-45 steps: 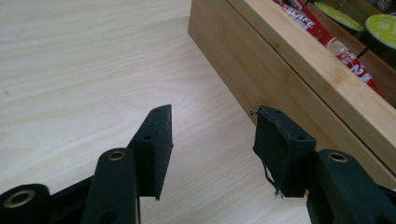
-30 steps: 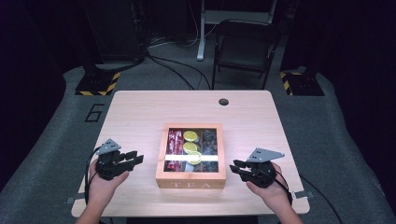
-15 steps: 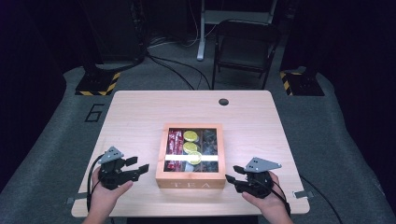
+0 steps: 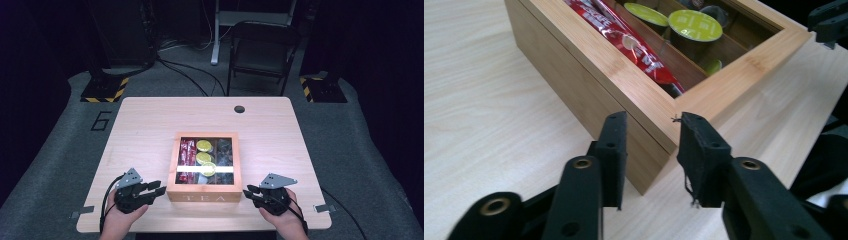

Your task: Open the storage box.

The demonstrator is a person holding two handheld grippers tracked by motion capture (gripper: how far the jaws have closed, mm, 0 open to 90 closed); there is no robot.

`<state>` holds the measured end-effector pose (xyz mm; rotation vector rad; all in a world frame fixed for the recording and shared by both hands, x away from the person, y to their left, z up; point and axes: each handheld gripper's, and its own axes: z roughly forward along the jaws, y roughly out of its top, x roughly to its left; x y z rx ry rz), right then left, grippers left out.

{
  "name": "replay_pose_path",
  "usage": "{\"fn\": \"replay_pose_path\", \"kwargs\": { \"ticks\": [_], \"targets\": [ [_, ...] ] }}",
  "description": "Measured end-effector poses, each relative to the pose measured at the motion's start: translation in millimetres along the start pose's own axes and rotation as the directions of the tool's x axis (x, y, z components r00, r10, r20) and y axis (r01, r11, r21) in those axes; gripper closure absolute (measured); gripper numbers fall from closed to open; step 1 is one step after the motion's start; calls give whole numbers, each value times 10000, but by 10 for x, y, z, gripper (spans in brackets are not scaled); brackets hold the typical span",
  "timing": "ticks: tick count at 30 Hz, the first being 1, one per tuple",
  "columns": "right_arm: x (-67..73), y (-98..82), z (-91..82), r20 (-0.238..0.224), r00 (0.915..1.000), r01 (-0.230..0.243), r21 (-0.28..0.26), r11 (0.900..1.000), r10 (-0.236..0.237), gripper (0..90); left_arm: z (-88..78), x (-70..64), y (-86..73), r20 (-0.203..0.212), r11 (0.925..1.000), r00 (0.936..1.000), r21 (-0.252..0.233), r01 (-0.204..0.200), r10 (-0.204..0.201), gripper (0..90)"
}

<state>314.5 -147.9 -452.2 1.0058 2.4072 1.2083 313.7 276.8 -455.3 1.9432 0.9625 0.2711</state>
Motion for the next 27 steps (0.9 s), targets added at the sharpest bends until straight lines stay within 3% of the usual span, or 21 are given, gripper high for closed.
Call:
{"fn": "replay_pose_path", "kwargs": {
  "ticks": [4, 7, 11, 18, 24, 27],
  "targets": [
    [6, -28, 7, -119, 9999, 112, 185, 9998, -110, 796, 36, -35, -27, -39, 9995, 9996, 193, -264, 264, 738],
    [10, -45, 19, -188, 9998, 118, 320, 9994, -112, 817, 53, -49, -36, 28, 9993, 9996, 269, -269, 268, 755],
    [15, -58, 59, -413, 9990, 169, 474, 9987, -149, 848, 35, -72, -45, -146, 9974, 9981, 394, -598, 604, 770],
    [16, -59, 131, -549, 9983, 245, 681, 9974, -208, 872, 51, -76, -60, -128, 9952, 9973, 662, -719, 729, 835],
    [6, -65, 142, -684, 9977, 21, 662, 9978, 24, 869, 77, -60, -76, -127, 9940, 9976, 865, -668, 681, 842],
    [9, -61, 142, -580, 9983, 144, 651, 9978, -107, 869, 91, -62, -79, -187, 9935, 9971, 892, -714, 733, 856]
  ]
}}
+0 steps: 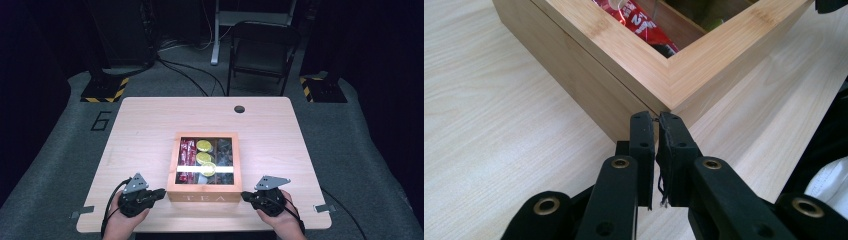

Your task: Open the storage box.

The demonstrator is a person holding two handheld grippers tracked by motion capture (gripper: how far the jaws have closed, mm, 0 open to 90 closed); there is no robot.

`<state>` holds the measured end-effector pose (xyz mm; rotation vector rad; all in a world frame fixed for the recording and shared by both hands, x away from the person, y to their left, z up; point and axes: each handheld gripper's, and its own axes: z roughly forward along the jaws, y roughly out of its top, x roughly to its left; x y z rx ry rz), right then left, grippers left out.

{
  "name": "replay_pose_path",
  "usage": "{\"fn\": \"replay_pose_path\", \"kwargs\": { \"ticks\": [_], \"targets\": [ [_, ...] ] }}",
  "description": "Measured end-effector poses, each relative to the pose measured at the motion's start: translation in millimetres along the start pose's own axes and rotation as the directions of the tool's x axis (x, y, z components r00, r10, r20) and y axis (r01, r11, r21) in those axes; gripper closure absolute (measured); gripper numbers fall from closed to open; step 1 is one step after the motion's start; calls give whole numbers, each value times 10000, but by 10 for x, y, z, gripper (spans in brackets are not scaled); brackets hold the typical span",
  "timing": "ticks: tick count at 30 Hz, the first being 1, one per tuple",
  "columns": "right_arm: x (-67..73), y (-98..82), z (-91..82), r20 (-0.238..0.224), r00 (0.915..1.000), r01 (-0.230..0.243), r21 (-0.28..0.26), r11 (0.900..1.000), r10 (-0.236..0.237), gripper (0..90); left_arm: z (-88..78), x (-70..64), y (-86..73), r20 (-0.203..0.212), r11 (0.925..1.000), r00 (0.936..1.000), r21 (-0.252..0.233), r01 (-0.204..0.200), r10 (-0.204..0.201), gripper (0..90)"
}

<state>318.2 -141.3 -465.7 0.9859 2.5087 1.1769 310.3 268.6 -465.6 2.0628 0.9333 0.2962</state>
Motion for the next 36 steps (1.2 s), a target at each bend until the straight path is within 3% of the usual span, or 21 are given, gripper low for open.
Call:
{"fn": "replay_pose_path", "kwargs": {
  "ticks": [12, 15, 25, 36],
  "targets": [
    [18, -1, -2, 58, 10000, 54, -68, 10000, -54, 896, 8, 12, 7, 139, 9998, 9999, 186, -86, 84, 879],
    [11, 6, -6, 29, 10000, 63, -96, 9999, -62, 896, -7, 20, 7, 61, 9998, 9998, 85, -171, 170, 841],
    [15, 19, -10, -10, 10000, -52, -308, 9995, 52, 896, -56, 68, 2, 20, 9989, 9997, -405, 239, -238, 667],
    [3, 86, -57, -142, 9998, -109, -705, 9974, 99, 896, -39, 24, 24, 196, 9987, 9998, -517, 8, 2, 593]
  ]
}}
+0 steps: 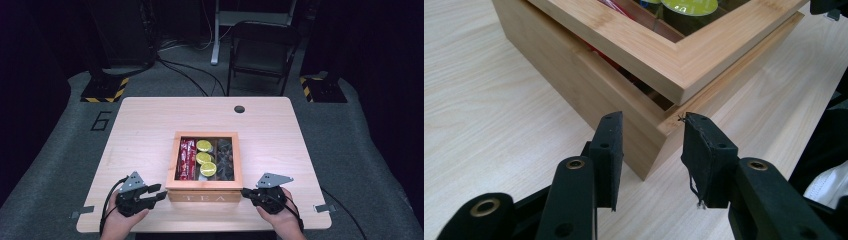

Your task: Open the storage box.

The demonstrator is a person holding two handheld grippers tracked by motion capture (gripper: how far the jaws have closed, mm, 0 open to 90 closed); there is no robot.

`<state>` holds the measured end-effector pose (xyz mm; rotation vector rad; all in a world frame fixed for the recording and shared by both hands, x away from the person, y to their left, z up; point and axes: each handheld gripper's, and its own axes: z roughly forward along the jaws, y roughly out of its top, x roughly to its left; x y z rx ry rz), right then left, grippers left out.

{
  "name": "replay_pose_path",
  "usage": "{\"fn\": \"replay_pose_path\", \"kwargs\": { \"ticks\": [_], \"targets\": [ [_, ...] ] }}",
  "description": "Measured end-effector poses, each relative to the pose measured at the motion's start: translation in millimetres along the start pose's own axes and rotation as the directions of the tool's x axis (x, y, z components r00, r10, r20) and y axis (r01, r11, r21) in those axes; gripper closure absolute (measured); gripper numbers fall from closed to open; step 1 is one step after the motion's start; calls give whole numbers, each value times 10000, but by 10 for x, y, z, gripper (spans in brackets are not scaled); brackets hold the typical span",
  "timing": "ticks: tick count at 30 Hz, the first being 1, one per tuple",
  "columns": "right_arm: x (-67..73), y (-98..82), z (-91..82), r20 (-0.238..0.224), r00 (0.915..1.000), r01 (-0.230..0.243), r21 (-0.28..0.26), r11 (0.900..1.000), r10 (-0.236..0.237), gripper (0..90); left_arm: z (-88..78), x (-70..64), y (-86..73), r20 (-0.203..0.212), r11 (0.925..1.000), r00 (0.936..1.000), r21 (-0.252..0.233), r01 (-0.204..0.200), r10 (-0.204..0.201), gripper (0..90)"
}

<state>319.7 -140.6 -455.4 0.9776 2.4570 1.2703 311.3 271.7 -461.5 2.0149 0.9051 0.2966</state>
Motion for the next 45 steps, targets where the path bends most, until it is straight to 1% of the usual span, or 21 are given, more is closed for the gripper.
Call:
{"fn": "replay_pose_path", "kwargs": {
  "ticks": [2, 3, 4, 6, 7, 11, 14, 16, 17, 19, 23, 26, 28, 32, 33, 36, 38, 40, 42, 44, 45],
  "targets": [
    [-1, 12, -9, -33, 10000, 34, -88, 10000, -35, 896, 4, -4, 6, 21, 10000, 10000, 79, -54, 54, 572],
    [-7, 19, -15, -31, 10000, 84, -58, 9999, -84, 896, 34, -17, 18, -92, 9998, 9999, 171, -141, 142, 558],
    [-2, 27, -15, -75, 10000, -49, -155, 9999, 48, 896, 47, -25, 23, -113, 9998, 9999, 180, -27, 30, 541],
    [-14, 40, -21, -111, 9999, 74, -169, 9998, -76, 897, 65, -39, 39, -67, 9999, 10000, 142, 43, -42, 505],
    [-12, 48, -19, -120, 9999, -29, -219, 9998, 27, 897, 73, -50, 55, -28, 9999, 10000, 109, 44, -44, 496],
    [-11, 84, -7, -107, 9999, -73, -251, 9997, 70, 897, 115, -82, 141, -389, 10000, 9992, -83, -53, 50, 463],
    [-8, 105, -22, -59, 10000, -44, -330, 9994, 42, 897, 125, -79, 201, -467, 9998, 9989, -186, 94, -103, 441],
    [-4, 113, -31, -77, 9999, -146, -352, 9993, 143, 897, 135, -80, 237, -533, 9999, 9986, -116, -61, 55, 426],
    [-15, 117, -35, -40, 10000, -20, -392, 9992, 18, 897, 137, -84, 247, -566, 9999, 9984, -87, -86, 81, 425],
    [-18, 126, -44, -149, 9999, -45, -329, 9994, 40, 897, 126, -75, 279, -699, 9996, 9972, -102, -275, 268, 425],
    [-33, 153, -65, -259, 9995, -198, -458, 9988, 186, 898, 134, -62, 329, -774, 9994, 9965, -27, -332, 329, 424],
    [-42, 178, -80, -347, 9988, -371, -560, 9977, 352, 898, 135, -87, 384, -834, 9984, 9949, 47, -566, 568, 426],
    [-43, 202, -97, -348, 9990, -281, -528, 9982, 262, 898, 127, -114, 416, -952, 9977, 9933, -76, -669, 659, 427],
    [-46, 302, -136, -218, 9998, -37, -568, 9984, 25, 898, 89, -102, 476, -1022, 9979, 9940, -485, -438, 387, 424],
    [-48, 328, -147, -146, 9999, -4, -580, 9983, -4, 898, 73, -95, 502, -1030, 9972, 9937, -556, -496, 437, 423],
    [-61, 396, -161, -181, 9998, 5, -718, 9974, -18, 897, 43, -95, 561, -1131, 9957, 9919, -641, -662, 587, 423],
    [-74, 431, -165, -26, 9999, 118, -812, 9966, -121, 896, 30, -87, 605, -1172, 9954, 9910, -634, -723, 645, 424],
    [-94, 463, -161, -25, 10000, 64, -907, 9959, -67, 880, 19, -81, 643, -1159, 9960, 9919, -663, -599, 520, 426],
    [-108, 493, -168, 65, 10000, 6, -1019, 9948, 1, 852, 4, -66, 686, -1133, 9956, 9924, -749, -565, 478, 427],
    [-120, 527, -175, 170, 9999, -9, -1143, 9935, 29, 832, -14, -51, 716, -1190, 9952, 9912, -713, -669, 581, 452],
    [-126, 546, -181, 213, 9998, 2, -1170, 9931, 23, 818, -19, -43, 731, -1130, 9955, 9924, -764, -568, 480, 453]
  ]
}}
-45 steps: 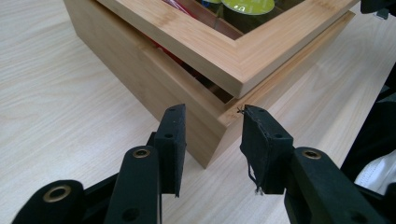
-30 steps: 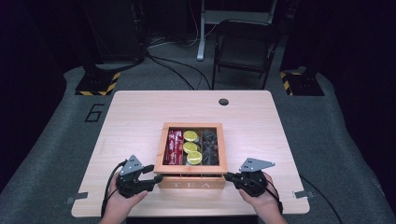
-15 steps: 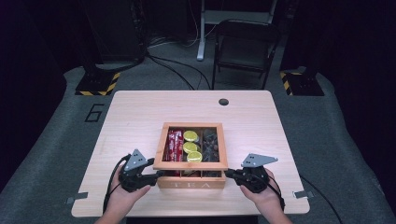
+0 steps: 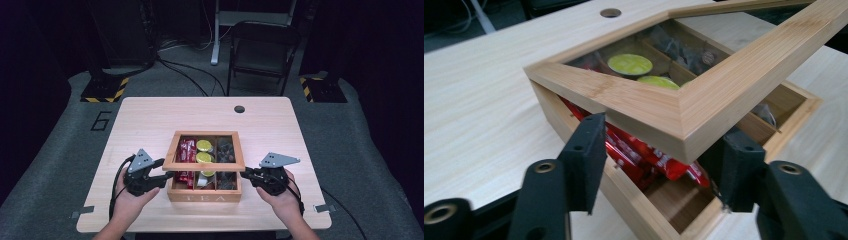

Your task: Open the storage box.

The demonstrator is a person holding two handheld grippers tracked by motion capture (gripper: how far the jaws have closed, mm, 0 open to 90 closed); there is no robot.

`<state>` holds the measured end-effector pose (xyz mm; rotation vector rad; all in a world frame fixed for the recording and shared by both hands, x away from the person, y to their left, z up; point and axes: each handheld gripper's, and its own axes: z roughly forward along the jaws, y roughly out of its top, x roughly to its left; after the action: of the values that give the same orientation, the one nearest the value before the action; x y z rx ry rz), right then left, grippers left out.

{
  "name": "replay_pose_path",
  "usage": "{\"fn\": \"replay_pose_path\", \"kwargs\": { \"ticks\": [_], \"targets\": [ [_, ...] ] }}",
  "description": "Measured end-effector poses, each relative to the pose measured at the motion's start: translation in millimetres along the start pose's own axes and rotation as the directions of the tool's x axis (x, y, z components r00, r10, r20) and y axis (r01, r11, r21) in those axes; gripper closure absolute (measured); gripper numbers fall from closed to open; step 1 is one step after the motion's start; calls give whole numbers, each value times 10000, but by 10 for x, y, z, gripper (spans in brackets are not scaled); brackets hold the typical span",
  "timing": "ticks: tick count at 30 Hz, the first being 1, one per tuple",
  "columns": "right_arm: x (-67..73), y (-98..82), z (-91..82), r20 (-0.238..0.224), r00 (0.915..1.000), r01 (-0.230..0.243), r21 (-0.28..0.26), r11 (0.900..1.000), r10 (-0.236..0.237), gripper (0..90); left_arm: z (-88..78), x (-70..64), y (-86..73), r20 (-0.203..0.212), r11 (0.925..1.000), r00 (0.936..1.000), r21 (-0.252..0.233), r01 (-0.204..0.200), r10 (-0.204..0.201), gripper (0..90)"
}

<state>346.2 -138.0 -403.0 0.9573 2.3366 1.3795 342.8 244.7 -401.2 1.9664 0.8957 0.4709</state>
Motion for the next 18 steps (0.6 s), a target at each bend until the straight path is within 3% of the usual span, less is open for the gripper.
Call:
{"fn": "replay_pose_path", "kwargs": {
  "ticks": [6, 10, 14, 18],
  "targets": [
    [-9, 103, 4, 578, 9975, 400, 3, 9992, -400, 755, -13, 32, 75, -64, 9995, 9999, -300, 76, -78, 458],
    [-29, 135, 8, 651, 9976, 243, -138, 9996, -234, 754, -19, 45, 117, -112, 9992, 9999, -410, -37, 33, 458],
    [-70, 148, 6, 617, 9981, 28, -220, 9998, -14, 766, -20, 45, 144, -276, 9980, 9986, -426, -473, 461, 462],
    [-86, 167, 3, 576, 9983, -106, -359, 9993, 127, 765, -13, 55, 183, -355, 9967, 9979, -588, -559, 539, 465]
  ]
}}
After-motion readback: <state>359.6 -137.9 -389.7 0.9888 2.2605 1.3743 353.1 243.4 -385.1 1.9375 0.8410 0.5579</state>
